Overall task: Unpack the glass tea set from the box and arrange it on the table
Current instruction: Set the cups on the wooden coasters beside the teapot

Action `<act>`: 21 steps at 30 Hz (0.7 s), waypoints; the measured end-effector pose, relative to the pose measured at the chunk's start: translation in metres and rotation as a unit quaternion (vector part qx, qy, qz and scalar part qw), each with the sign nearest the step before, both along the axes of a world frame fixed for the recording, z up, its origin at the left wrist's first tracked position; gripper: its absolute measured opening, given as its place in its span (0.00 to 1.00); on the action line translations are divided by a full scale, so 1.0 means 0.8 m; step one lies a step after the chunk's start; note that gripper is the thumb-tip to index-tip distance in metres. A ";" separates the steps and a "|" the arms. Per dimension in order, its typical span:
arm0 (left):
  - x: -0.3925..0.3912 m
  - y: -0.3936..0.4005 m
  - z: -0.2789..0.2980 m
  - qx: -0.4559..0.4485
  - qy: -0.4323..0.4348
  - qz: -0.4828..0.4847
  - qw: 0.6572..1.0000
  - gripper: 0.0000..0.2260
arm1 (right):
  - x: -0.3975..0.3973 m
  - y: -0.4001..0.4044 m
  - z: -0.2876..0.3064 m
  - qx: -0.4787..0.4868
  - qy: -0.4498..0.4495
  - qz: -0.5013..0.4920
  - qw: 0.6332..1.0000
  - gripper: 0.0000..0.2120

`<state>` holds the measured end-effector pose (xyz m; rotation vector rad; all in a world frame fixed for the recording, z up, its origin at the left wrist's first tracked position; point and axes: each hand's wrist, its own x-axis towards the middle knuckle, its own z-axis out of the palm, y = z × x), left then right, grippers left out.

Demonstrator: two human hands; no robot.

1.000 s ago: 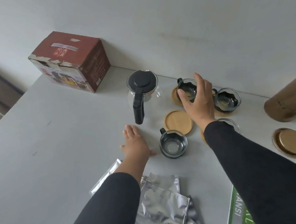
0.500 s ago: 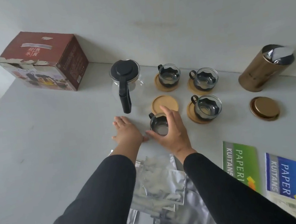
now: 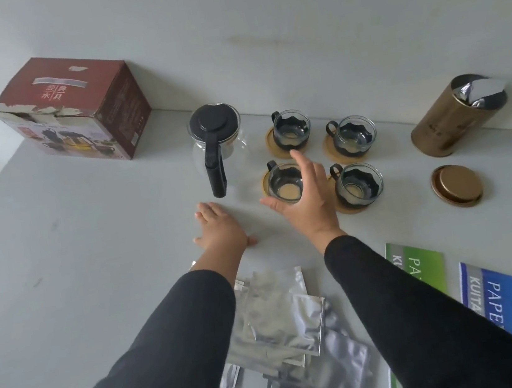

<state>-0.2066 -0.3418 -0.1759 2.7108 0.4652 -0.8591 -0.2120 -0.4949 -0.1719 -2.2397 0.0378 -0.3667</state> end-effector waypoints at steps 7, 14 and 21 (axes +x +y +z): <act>0.001 -0.002 -0.001 0.002 0.002 0.001 1.000 0.54 | 0.033 -0.019 0.000 0.010 0.048 0.011 0.999 0.46; 0.004 -0.004 -0.005 0.010 0.001 0.013 1.000 0.54 | 0.037 -0.024 -0.008 -0.016 0.071 0.053 0.996 0.46; 0.006 -0.002 -0.011 0.004 -0.004 0.022 1.000 0.55 | 0.038 -0.029 -0.015 -0.033 0.079 0.073 0.994 0.47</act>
